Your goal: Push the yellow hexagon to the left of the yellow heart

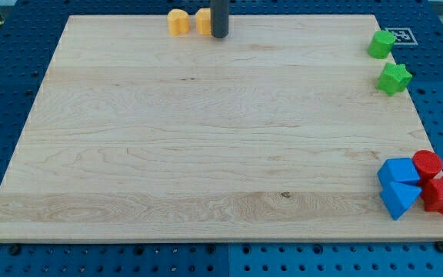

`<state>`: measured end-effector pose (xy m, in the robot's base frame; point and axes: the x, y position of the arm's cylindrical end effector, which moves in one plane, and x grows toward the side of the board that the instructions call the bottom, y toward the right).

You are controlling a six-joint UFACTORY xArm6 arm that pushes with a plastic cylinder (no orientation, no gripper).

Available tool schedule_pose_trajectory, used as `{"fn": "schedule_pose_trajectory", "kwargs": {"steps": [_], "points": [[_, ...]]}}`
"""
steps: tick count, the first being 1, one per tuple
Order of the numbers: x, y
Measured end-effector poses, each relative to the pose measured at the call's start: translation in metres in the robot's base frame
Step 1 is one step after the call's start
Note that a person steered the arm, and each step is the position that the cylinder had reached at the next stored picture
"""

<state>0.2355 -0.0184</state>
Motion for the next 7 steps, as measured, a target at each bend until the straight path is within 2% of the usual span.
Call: {"fn": "schedule_pose_trajectory", "kwargs": {"steps": [2, 3, 5, 7], "points": [[0.004, -0.005], [0.037, -0.016], [0.038, -0.126], [0.036, -0.138]]}}
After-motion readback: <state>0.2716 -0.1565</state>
